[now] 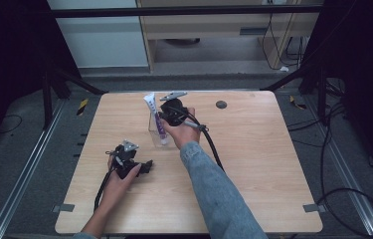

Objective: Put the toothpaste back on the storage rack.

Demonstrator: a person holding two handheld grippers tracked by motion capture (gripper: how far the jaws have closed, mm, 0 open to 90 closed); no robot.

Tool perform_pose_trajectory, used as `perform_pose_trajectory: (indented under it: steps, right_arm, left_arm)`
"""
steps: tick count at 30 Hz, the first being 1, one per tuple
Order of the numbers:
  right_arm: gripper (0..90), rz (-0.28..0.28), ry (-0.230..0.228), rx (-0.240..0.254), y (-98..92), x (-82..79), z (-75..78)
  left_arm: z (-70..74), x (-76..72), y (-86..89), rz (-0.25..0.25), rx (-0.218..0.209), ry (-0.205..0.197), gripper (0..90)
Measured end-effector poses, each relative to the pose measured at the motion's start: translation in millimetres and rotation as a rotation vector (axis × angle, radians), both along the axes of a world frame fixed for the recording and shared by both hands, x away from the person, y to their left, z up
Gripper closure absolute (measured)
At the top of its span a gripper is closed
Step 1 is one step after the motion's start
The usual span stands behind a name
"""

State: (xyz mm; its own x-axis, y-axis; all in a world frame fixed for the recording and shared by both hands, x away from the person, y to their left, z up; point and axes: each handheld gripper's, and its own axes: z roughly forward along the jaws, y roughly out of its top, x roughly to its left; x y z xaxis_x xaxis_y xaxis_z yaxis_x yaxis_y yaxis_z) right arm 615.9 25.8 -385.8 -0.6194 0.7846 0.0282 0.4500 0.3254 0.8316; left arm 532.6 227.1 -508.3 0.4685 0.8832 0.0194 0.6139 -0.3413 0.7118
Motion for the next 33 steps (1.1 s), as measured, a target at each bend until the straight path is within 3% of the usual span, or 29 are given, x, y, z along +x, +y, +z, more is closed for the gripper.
perform_pose_trajectory:
  steps: [9, 24, 28, 30, 31, 33]
  right_arm:
    - [78.6, 0.003, -0.017, -0.005, -11.6, -11.1, 12.4]
    - [75.9, -0.002, -0.021, 0.029, -28.4, -10.1, 20.1]
    - [68.1, 0.001, -0.018, 0.042, -31.6, -9.5, 22.7]
    - [60.6, 0.001, -0.027, 0.051, -34.5, -10.1, 25.0]
    - [52.5, -0.002, -0.026, 0.058, -37.0, -10.2, 27.0]
    - [48.5, -0.004, -0.029, 0.061, -38.2, -10.3, 27.9]
  left_arm:
    - [0.0, 0.0, 0.0, 0.000, -0.001, -0.001, 0.0]
    - [0.0, 0.0, -0.1, 0.001, -0.001, -0.002, 0.0]
    - [0.0, 0.1, 0.0, 0.000, 0.001, -0.001, 0.0]
    - [-0.1, 0.1, -0.1, 0.001, 0.000, -0.002, 0.0]
    - [-0.1, 0.2, -0.1, 0.001, -0.001, -0.002, 0.0]
    - [-0.1, 0.2, -0.1, 0.001, -0.001, -0.002, 0.0]
